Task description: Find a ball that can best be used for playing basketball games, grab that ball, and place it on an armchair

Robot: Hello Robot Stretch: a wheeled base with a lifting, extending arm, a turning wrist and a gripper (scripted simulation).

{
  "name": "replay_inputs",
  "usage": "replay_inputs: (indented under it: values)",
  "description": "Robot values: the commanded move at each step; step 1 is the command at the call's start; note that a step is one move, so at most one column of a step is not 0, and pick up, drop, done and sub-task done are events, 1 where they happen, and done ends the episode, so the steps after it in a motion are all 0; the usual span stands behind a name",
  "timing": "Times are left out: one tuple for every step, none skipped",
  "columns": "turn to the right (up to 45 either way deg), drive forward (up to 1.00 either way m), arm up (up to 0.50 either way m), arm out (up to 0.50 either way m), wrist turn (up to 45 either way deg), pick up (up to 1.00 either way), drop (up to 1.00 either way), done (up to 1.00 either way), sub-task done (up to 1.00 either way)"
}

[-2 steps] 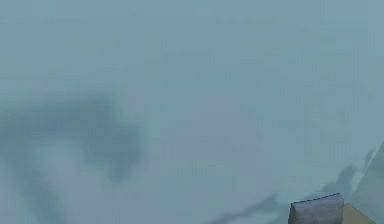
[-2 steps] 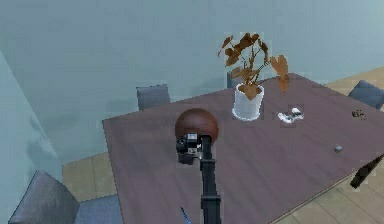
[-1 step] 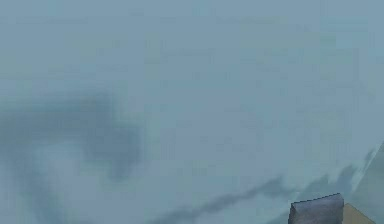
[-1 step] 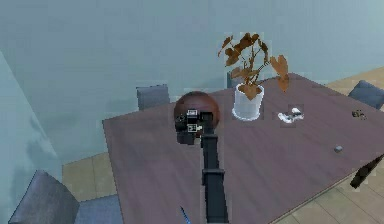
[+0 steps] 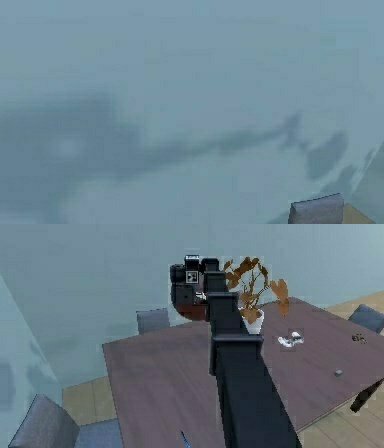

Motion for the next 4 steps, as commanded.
replay_inputs:
  values:
    - [0.0, 0.00, 0.00, 0.00, -45.0, 0.00, 0.00, 0.00, 0.00]
    - [0.0, 0.00, 0.00, 0.00, -45.0, 0.00, 0.00, 0.00, 0.00]
    - [0.0, 0.00, 0.00, 0.00, -45.0, 0.00, 0.00, 0.00, 0.00]
    - [0.0, 0.00, 0.00, 0.00, -6.0, 0.00, 0.00, 0.00, 0.00]
